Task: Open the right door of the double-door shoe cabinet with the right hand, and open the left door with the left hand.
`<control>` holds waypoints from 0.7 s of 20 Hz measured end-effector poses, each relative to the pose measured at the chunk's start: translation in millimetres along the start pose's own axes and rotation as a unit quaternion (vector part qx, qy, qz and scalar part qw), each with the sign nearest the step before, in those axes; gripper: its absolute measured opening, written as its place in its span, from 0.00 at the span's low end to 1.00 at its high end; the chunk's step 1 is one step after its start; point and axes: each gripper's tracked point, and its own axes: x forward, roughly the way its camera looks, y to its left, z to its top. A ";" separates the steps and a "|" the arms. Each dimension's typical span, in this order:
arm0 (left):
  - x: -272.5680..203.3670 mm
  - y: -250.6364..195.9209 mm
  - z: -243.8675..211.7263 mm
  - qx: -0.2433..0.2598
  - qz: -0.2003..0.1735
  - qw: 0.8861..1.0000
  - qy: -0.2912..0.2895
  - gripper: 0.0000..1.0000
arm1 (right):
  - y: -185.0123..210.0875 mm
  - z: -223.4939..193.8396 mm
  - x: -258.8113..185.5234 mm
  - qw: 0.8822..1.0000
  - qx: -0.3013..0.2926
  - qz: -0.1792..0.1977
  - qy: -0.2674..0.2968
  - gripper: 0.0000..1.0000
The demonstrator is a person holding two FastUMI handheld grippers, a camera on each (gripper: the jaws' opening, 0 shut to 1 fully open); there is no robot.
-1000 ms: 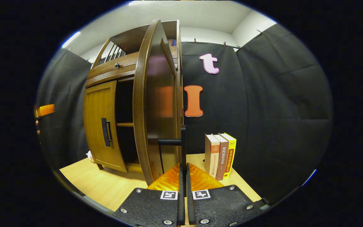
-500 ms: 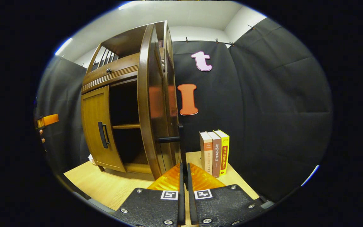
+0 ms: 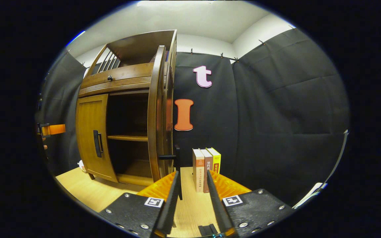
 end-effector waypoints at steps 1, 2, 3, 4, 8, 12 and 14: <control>5.5 0.9 -3.7 -0.006 0.000 1.000 0.001 0.94 | -1.9 3.3 -2.1 1.000 0.004 -0.006 -0.002 0.63; 9.7 3.5 -7.9 -0.009 0.002 1.000 0.003 0.94 | -5.9 4.8 -3.7 1.000 0.007 -0.011 -0.004 0.72; 14.5 6.1 -11.9 -0.011 0.004 1.000 0.004 0.96 | -9.5 7.2 -4.6 1.000 0.009 -0.017 -0.005 0.81; 20.2 8.4 -15.8 -0.014 0.006 1.000 0.006 0.94 | -15.6 8.3 -6.4 1.000 0.012 -0.024 -0.006 0.90; 47.0 17.0 -30.5 -0.015 0.017 1.000 0.012 0.94 | -33.5 12.5 -10.5 0.999 0.017 -0.046 -0.010 0.98; 88.5 12.4 -43.2 0.005 0.017 1.000 0.026 0.94 | -49.5 15.4 -11.6 0.997 0.023 -0.067 -0.019 0.98; 106.7 9.5 -51.0 0.008 0.017 0.999 0.032 0.94 | -54.1 15.0 -13.8 0.997 0.027 -0.072 -0.020 0.92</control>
